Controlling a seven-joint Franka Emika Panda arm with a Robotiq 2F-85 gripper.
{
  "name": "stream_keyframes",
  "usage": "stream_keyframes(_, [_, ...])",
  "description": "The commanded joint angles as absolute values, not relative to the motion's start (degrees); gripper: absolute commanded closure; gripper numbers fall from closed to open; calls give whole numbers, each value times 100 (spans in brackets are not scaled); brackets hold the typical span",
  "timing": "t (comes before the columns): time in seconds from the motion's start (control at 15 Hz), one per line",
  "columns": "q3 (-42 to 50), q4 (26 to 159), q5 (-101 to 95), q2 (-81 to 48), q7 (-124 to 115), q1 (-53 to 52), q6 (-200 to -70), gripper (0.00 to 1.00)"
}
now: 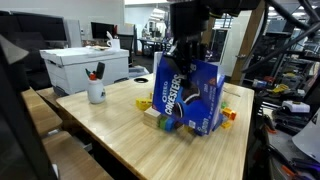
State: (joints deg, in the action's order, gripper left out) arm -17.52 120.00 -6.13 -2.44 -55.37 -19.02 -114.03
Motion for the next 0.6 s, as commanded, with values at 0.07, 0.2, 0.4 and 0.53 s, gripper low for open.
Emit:
stream_keyframes(0.07, [-1854,12494,-356,194,-5351,-1939,-11455,94])
stream_keyframes(0.2, [-1905,12605,-276,304,-5369,-1942,-11409,94])
stream_keyframes(0.4, [-1940,12827,-126,478,-5326,-1948,-11515,94])
stream_keyframes(0.53, [-1940,12991,97,556,-5250,-1944,-11666,94])
